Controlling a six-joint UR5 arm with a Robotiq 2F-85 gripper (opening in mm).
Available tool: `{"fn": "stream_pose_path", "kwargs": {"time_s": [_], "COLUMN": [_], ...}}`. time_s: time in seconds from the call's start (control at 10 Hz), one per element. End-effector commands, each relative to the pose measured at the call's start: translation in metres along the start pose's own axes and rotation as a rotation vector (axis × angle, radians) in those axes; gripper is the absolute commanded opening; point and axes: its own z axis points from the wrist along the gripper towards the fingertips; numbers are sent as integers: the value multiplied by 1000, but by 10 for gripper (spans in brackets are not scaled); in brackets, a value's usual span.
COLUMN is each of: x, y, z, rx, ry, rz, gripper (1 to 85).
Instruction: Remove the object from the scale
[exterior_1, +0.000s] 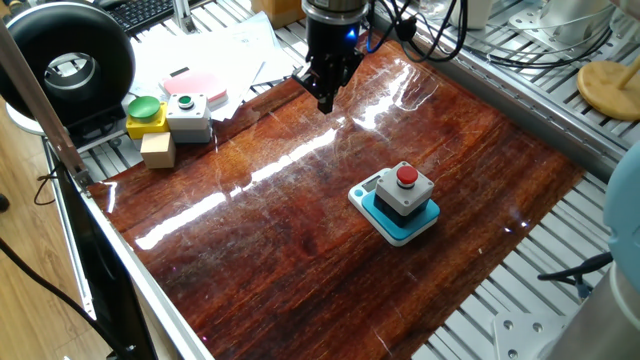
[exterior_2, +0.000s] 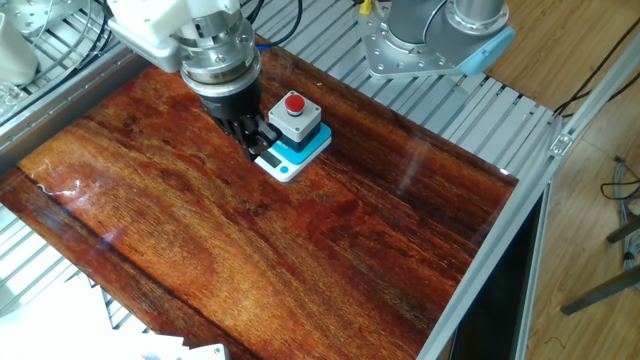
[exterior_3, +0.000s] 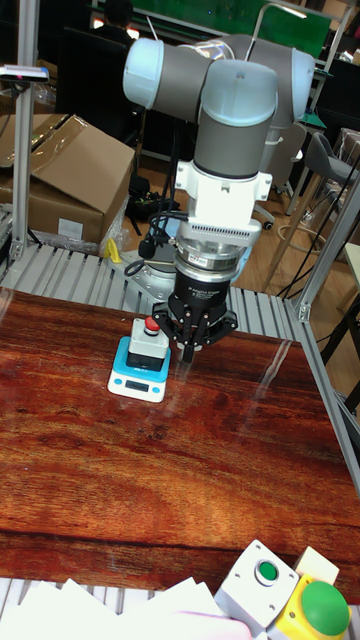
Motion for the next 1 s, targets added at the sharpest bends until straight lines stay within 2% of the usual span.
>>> {"fn": "stream_pose_path", "kwargs": {"time_s": [0.0,0.2,0.5,0.6,0.7,0.8,0.9], "x": [-3,-4,-5,-5,7,7,-2], "y": [5,7,3,13,13,13,13], "z": [-1,-1,-1,-1,-1,-1,-1], "rx": [-27,-35,-17,-57,-57,-57,-55], "ry": [-12,-17,-23,-21,24,24,-8], "rz": [0,9,9,17,22,27,27], "gripper": [10,10,10,10,10,10,10]}}
